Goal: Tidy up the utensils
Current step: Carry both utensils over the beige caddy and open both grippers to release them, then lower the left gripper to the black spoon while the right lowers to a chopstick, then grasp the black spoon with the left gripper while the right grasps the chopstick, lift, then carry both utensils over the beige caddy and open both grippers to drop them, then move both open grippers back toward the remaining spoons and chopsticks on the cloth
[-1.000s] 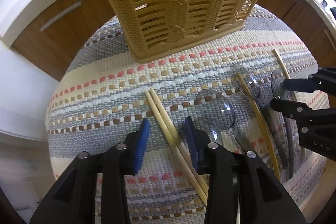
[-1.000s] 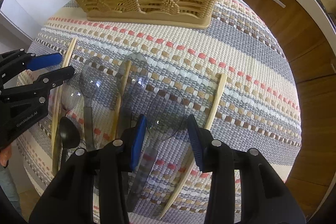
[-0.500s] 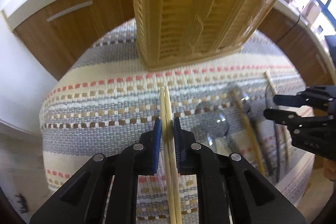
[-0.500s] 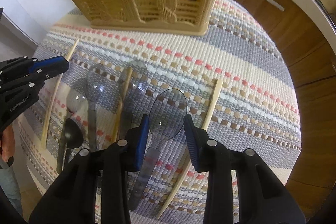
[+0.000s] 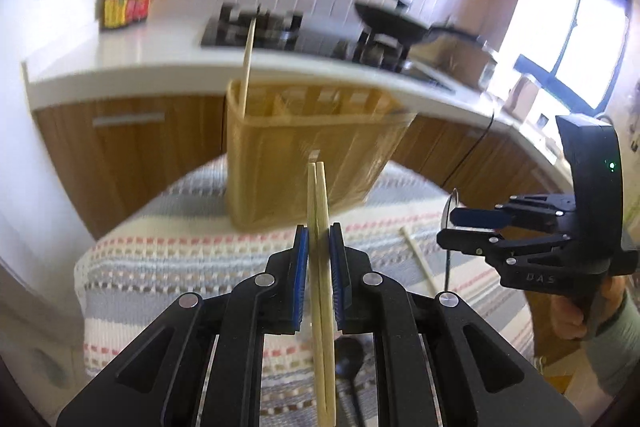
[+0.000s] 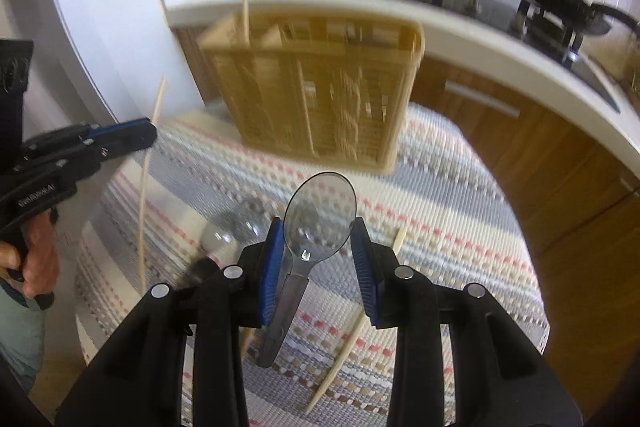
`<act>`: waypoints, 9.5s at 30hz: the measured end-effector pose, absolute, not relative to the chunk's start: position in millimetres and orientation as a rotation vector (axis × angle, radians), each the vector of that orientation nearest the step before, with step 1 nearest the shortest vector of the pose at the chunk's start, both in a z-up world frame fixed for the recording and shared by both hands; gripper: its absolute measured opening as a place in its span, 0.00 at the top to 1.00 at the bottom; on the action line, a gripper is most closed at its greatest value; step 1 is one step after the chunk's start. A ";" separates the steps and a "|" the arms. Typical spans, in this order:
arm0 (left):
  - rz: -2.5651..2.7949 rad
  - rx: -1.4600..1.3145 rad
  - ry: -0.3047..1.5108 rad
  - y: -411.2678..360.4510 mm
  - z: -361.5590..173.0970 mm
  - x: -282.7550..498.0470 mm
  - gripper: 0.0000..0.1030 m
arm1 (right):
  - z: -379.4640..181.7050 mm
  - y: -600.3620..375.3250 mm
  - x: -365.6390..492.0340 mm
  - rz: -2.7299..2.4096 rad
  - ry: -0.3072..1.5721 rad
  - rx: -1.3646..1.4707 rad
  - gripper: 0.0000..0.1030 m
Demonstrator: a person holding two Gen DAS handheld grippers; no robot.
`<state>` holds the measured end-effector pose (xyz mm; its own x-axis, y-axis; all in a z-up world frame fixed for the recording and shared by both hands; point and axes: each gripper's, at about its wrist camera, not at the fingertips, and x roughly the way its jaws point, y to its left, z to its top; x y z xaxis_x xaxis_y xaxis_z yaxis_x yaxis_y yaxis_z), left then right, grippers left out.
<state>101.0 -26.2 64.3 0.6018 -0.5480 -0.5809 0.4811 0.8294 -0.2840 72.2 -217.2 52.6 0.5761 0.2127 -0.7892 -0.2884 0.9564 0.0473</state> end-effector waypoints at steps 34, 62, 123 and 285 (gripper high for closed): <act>-0.304 -0.129 0.119 -43.8 163.2 178.7 0.91 | 157.2 -236.5 167.8 -0.098 0.283 -0.102 0.70; -0.395 -0.158 0.283 -22.2 121.8 173.8 0.74 | 119.6 -248.5 168.1 0.044 0.497 0.001 0.52; -0.649 0.185 1.275 -88.1 -45.6 67.7 0.76 | -20.0 -285.4 96.8 0.174 1.279 0.178 0.52; -0.527 0.174 1.215 -61.3 -37.8 99.5 0.73 | -29.8 -207.6 150.3 0.250 1.376 0.075 0.65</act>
